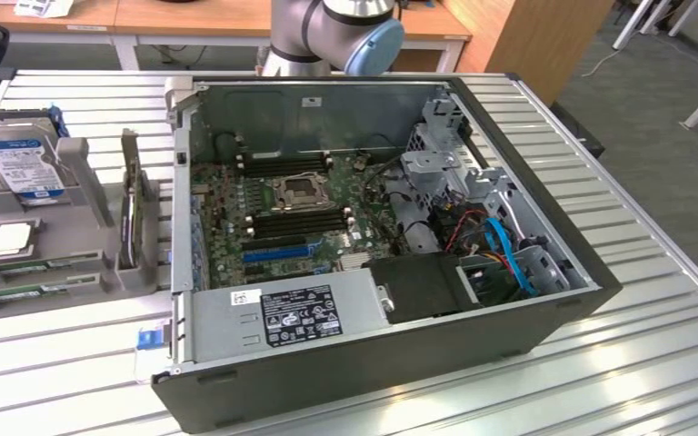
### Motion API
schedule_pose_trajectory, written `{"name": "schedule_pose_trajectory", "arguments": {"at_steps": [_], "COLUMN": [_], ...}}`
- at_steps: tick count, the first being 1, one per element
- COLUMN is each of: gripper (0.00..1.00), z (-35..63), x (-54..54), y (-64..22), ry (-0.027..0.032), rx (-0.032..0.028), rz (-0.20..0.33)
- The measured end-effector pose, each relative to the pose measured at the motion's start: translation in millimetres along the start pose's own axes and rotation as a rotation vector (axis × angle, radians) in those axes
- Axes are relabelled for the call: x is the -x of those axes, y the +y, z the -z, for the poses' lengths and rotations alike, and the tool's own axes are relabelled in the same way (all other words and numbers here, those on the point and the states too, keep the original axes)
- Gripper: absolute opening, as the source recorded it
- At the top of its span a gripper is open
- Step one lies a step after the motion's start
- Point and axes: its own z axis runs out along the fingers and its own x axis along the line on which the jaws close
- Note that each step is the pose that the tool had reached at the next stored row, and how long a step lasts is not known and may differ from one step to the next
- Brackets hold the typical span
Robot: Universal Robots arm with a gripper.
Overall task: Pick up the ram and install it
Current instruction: 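Pick up the ram and move it above insertion slot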
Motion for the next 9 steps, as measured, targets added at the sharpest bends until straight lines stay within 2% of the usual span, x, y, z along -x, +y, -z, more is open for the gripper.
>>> {"name": "schedule_pose_trajectory", "arguments": {"at_steps": [9], "gripper": [0.10], "z": [0.0], "x": [0.0], "y": [0.0], "ry": [0.0050], "rx": [0.0022], "rz": [0.112]}}
